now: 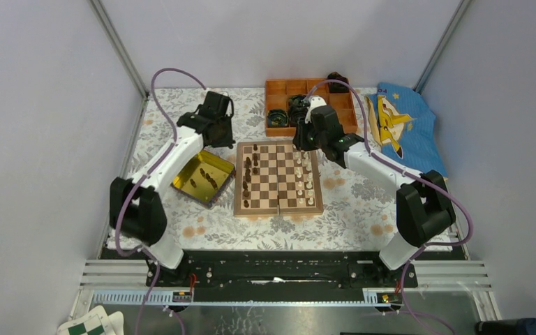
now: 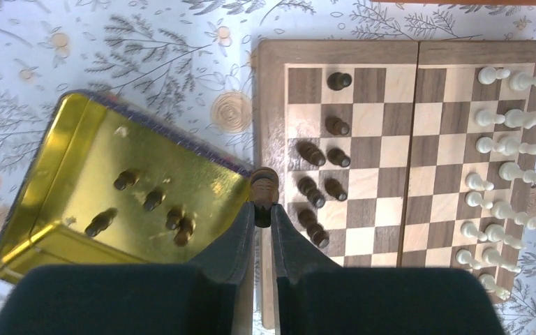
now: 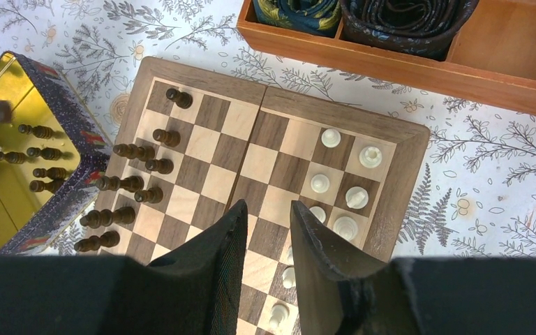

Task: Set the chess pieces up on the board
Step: Pick up the chess piece from the storage box, then place the chess piece on the chessboard.

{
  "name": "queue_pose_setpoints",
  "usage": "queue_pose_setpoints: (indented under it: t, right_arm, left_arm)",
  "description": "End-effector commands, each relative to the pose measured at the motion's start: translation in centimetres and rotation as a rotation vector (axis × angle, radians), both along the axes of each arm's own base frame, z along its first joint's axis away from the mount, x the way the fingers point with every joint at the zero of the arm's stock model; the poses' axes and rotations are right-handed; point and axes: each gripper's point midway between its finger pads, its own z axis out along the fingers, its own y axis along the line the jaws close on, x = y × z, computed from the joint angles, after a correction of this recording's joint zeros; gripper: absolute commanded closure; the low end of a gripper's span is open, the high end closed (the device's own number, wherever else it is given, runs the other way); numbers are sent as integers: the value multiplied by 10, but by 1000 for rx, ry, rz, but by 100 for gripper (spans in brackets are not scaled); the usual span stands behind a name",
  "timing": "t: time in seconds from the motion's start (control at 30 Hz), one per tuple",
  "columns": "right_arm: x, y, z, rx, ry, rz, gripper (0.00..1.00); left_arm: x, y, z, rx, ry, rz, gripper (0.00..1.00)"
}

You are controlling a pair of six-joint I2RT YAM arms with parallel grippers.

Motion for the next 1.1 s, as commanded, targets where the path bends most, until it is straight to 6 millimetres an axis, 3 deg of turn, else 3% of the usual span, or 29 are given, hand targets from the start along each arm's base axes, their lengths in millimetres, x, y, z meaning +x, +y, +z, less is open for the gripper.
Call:
queue_pose_setpoints:
  t: [0.0,0.37,1.07]
  right_arm:
    - [6,-3,31,43,-78,-20,64]
    - [7,-2,28,37,-76,-20,64]
    - [11,-3,20,27,-61,-25,64]
  left_arm:
    - [14,-17,-15,-2,70,-48,100]
    - [46,-37,-43,4,140,-94,100]
    - [43,-57,-76,44,240,-173,100]
